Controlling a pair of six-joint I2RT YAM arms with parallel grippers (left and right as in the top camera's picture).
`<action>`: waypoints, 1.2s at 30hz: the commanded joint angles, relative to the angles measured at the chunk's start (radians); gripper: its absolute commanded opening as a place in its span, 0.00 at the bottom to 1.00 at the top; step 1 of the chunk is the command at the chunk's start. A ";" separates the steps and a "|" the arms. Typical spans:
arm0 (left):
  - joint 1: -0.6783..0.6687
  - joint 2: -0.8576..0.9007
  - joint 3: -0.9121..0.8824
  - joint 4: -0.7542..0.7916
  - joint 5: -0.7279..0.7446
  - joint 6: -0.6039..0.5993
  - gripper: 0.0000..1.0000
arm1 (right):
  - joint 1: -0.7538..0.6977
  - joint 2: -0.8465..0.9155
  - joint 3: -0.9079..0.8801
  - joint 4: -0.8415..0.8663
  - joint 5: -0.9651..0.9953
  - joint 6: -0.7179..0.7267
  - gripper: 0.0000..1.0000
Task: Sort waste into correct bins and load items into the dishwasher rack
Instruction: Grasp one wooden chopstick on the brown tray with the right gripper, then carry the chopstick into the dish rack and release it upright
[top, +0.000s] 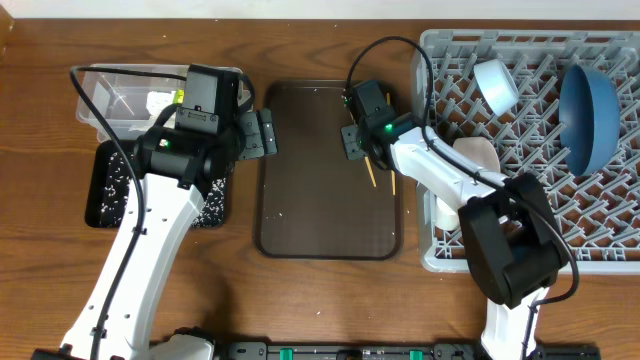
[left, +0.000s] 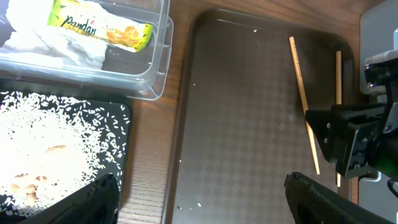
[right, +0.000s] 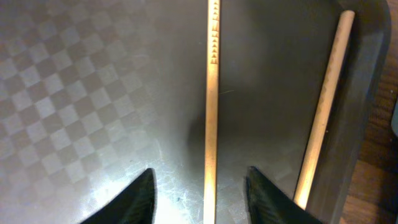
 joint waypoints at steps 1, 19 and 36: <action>0.005 0.007 0.008 -0.002 -0.008 0.002 0.88 | -0.005 0.011 0.000 0.000 0.022 -0.019 0.37; 0.005 0.007 0.008 -0.002 -0.008 0.002 0.88 | -0.013 0.096 0.000 -0.080 0.024 -0.079 0.04; 0.005 0.007 0.008 -0.002 -0.008 0.002 0.88 | -0.019 -0.192 0.084 -0.299 -0.036 -0.066 0.01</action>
